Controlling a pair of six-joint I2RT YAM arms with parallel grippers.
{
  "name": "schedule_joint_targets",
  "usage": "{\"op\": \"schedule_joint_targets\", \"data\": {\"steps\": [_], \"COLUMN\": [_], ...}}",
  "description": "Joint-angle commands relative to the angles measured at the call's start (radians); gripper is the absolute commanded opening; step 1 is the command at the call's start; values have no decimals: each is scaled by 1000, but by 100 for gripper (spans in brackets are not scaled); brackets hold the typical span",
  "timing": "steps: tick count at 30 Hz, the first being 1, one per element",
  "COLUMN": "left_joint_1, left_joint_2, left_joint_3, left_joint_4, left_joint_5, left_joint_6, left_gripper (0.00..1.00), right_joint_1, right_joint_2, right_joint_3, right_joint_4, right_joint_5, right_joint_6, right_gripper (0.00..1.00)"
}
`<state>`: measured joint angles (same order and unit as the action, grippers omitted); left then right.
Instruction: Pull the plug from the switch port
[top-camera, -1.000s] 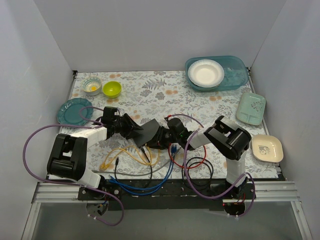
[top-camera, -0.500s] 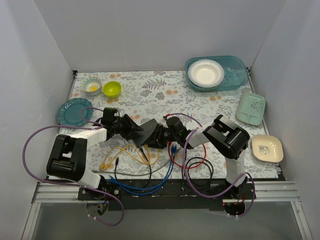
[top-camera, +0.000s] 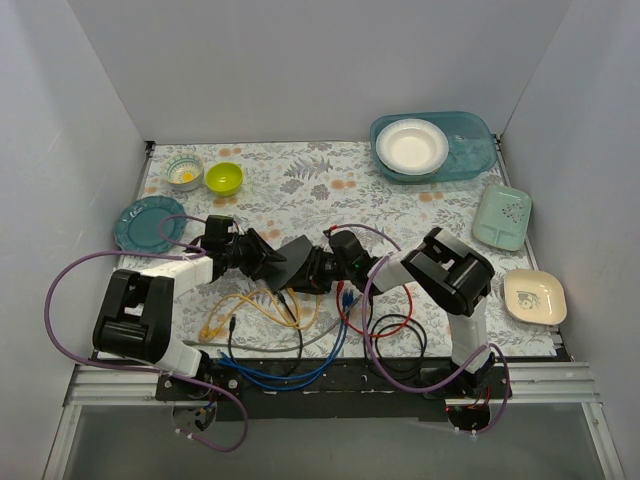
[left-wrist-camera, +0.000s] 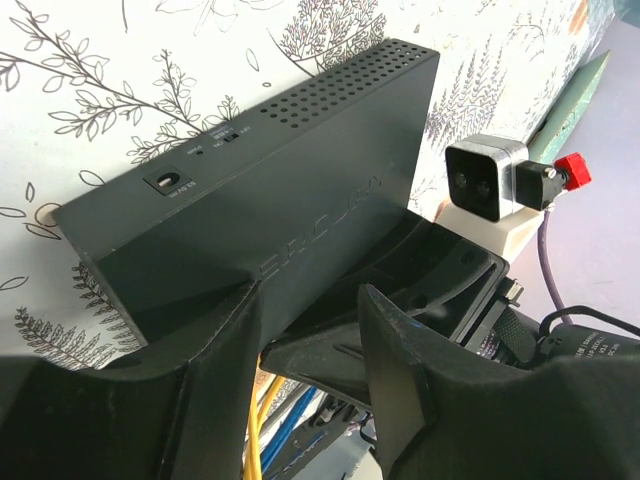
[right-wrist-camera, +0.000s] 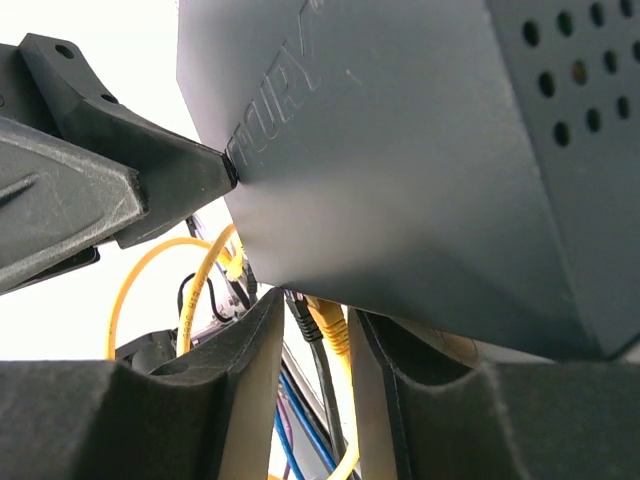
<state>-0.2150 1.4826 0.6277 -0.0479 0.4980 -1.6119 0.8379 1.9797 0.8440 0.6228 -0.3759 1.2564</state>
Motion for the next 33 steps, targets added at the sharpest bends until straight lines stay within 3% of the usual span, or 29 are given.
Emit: {"op": "schedule_joint_targets", "data": {"steps": [1,11,18,28,33], "left_joint_1": [3,2,-1,-9,-9], "left_joint_2": [-13,-27,-96,-166,-104], "left_joint_3": [-37,-62,-112,-215,-215], "left_joint_4": [-61,-53,3,23,42], "left_joint_5": [-35,-21,88,108,79], "left_joint_6": [27,18,-29,-60,-60], "left_gripper": [43,43,44,44,44], "right_joint_1": [3,10,13,20,29], "right_joint_2": [53,74,73,85,74], "right_joint_3": [30,49,21,12,-16], "right_joint_4": [-112,-146,-135,-127,-152], "right_joint_5": [58,46,32,2,-26], "right_joint_6": [-35,-63,-94,-158,-209], "right_gripper": [38,16,1,1,1]}}
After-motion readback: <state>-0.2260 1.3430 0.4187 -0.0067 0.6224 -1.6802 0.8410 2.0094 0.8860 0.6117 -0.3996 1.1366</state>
